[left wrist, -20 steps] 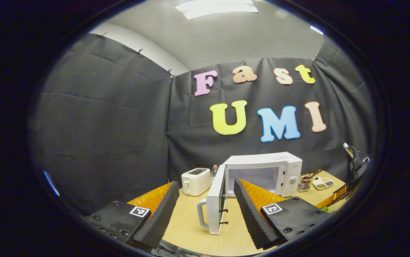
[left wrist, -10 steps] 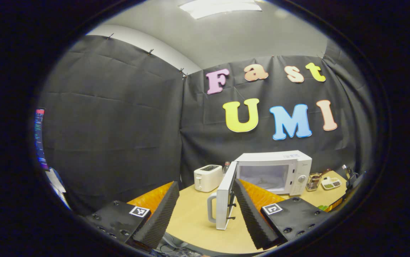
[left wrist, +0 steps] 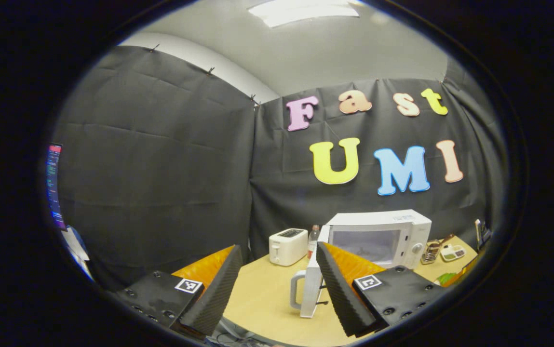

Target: Open the microwave oven with the left hand, put the food in, and close the microwave oven.

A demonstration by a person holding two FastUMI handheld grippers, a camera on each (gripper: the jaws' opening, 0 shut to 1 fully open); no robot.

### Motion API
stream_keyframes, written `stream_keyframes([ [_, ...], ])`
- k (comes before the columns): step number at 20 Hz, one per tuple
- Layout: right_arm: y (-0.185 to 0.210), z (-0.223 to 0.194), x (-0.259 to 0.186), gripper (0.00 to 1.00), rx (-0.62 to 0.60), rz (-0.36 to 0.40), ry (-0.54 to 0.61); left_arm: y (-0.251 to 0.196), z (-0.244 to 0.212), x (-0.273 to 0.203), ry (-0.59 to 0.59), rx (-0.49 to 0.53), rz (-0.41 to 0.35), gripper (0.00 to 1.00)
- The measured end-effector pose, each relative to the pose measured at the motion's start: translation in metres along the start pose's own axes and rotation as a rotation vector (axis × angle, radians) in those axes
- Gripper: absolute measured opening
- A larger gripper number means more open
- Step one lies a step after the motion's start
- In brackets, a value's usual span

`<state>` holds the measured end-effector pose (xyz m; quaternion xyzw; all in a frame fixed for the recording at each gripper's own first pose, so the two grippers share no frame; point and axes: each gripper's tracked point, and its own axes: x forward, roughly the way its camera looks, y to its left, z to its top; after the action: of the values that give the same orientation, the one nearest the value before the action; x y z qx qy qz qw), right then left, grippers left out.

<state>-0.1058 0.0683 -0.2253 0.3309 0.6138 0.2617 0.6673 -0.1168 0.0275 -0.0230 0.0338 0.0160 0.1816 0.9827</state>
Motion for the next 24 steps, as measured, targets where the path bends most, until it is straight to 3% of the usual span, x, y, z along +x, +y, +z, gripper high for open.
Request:
stream_keyframes([
  [6,0.053,0.039,0.013,0.27,-0.032,0.039,-0.134,0.008,-0.007,0.053,-0.002,-0.028,-0.074,0.98],
  [14,0.109,0.106,0.078,0.27,-0.021,0.051,-0.378,0.048,-0.011,0.127,-0.011,-0.024,-0.136,1.0],
  [20,0.122,0.173,0.134,0.27,0.001,0.015,-0.546,0.088,-0.03,0.175,0.022,-0.028,-0.14,1.0],
  [21,0.123,0.183,0.143,0.27,0.001,0.006,-0.57,0.095,-0.036,0.181,0.03,-0.021,-0.139,0.96],
  [24,0.129,0.212,0.166,0.27,0.0,0.001,-0.639,0.112,-0.041,0.196,0.045,-0.007,-0.132,1.0],
])
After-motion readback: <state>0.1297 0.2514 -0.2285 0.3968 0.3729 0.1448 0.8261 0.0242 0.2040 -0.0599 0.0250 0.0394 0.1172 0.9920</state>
